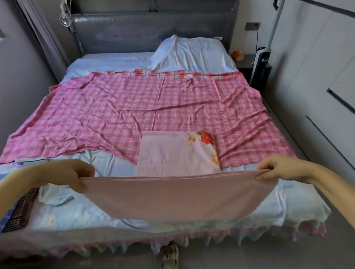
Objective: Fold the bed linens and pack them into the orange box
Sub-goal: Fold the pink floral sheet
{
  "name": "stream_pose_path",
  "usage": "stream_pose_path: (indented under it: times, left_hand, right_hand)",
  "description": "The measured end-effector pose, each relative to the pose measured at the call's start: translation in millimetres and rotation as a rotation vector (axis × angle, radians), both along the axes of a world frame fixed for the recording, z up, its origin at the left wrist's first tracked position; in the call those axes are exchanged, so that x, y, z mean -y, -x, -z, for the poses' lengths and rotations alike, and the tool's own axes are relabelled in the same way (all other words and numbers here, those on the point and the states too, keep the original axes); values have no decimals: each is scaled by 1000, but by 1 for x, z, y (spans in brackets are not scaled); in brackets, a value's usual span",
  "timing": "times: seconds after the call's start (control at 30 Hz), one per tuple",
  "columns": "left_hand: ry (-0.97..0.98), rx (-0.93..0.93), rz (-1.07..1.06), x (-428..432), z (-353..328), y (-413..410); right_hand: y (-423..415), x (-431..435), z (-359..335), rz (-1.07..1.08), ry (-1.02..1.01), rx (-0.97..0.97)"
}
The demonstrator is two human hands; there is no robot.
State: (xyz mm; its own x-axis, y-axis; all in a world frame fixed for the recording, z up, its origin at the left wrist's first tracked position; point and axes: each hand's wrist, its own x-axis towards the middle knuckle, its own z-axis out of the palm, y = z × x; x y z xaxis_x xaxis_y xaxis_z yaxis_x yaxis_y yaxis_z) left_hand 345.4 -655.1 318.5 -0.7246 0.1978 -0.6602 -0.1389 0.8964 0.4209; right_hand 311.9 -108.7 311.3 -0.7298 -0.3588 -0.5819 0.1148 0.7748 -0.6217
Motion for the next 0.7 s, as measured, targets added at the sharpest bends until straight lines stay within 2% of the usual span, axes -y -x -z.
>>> stream_pose_path:
  times: [0.1,0.27,0.37,0.53,0.7]
  left_hand:
    - [-40,-179,-177,-7,36,23]
    - [58,-430,-433,-15,104,98]
    - [64,-470,-516,-17,142,154]
    - [115,-476,-538,-19,208,245]
    - [135,-529,-588,-20,251,331]
  right_hand:
    - [29,13,32,150,-14,-145]
    - [99,40,95,375,-50,-267]
    - [151,56,130,448,-84,-303]
    - [229,72,189,536,-212,-357]
    - [296,70,227,660,-205,-431]
